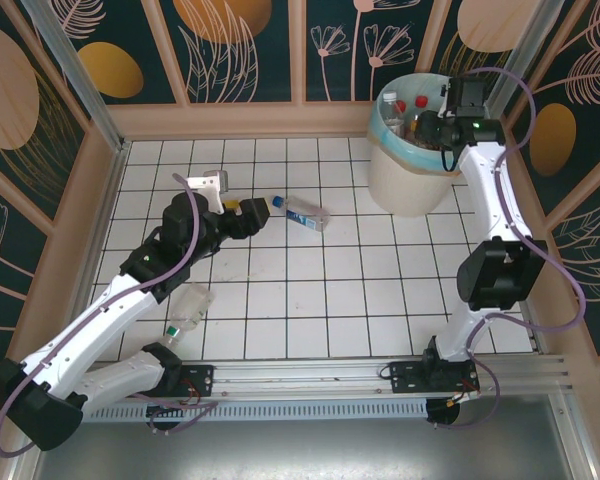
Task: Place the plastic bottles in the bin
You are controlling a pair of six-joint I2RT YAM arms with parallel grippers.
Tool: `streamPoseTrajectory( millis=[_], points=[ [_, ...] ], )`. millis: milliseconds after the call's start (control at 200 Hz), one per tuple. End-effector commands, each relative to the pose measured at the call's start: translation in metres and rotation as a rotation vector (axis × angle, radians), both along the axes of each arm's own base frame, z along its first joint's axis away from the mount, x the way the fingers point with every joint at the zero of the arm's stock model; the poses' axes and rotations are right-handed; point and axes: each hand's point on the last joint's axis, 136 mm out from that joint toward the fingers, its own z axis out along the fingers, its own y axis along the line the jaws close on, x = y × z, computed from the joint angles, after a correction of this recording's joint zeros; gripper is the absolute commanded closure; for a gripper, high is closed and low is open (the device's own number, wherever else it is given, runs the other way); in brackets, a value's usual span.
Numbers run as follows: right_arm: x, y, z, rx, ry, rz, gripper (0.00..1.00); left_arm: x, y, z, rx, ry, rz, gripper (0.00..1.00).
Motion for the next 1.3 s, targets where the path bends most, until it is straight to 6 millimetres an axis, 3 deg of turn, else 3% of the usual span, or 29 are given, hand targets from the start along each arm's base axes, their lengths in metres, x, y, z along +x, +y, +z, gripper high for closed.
streamPoseTrajectory(
  millis=[0, 120, 260, 330, 425, 611, 776, 851, 976, 1076, 1296],
  points=[
    [-0.001, 0.019, 0.020, 0.065, -0.030, 0.069, 0.40, 0.001, 0.002, 0.002, 0.024, -0.025, 0.008, 0.16],
    [-0.004, 0.030, 0.044, 0.121, -0.091, 0.118, 0.38, 0.003, 0.005, -0.004, 0.064, -0.026, 0.019, 0.14],
    [-0.025, 0.039, 0.085, 0.127, -0.187, 0.137, 0.39, 0.008, 0.015, -0.009, 0.147, -0.015, 0.063, 0.14],
    [-0.043, 0.048, 0.106, 0.127, -0.245, 0.156, 0.39, 0.009, 0.022, -0.020, 0.191, 0.012, 0.089, 0.14],
    [-0.071, 0.067, 0.119, 0.112, -0.314, 0.185, 0.39, 0.009, 0.024, -0.026, 0.189, 0.029, 0.102, 0.14],
    [-0.134, 0.131, 0.121, 0.141, -0.461, 0.362, 0.35, 0.007, 0.012, -0.060, 0.149, 0.127, 0.073, 0.14],
    [-0.173, 0.188, 0.088, 0.176, -0.462, 0.536, 0.31, -0.001, 0.013, -0.083, 0.133, 0.225, 0.084, 0.14],
    [-0.193, 0.226, 0.064, 0.176, -0.432, 0.671, 0.31, -0.010, 0.019, -0.100, 0.152, 0.284, 0.093, 0.14],
    [-0.202, 0.263, 0.017, 0.150, -0.366, 0.784, 0.29, -0.025, 0.032, -0.125, 0.173, 0.354, 0.123, 0.14],
    [-0.189, 0.286, -0.020, 0.092, -0.284, 0.817, 0.26, -0.035, 0.041, -0.138, 0.145, 0.373, 0.149, 0.14],
    [-0.127, 0.315, -0.102, -0.148, -0.030, 0.764, 0.25, -0.045, 0.048, -0.147, 0.105, 0.371, 0.171, 0.14]
  ],
)
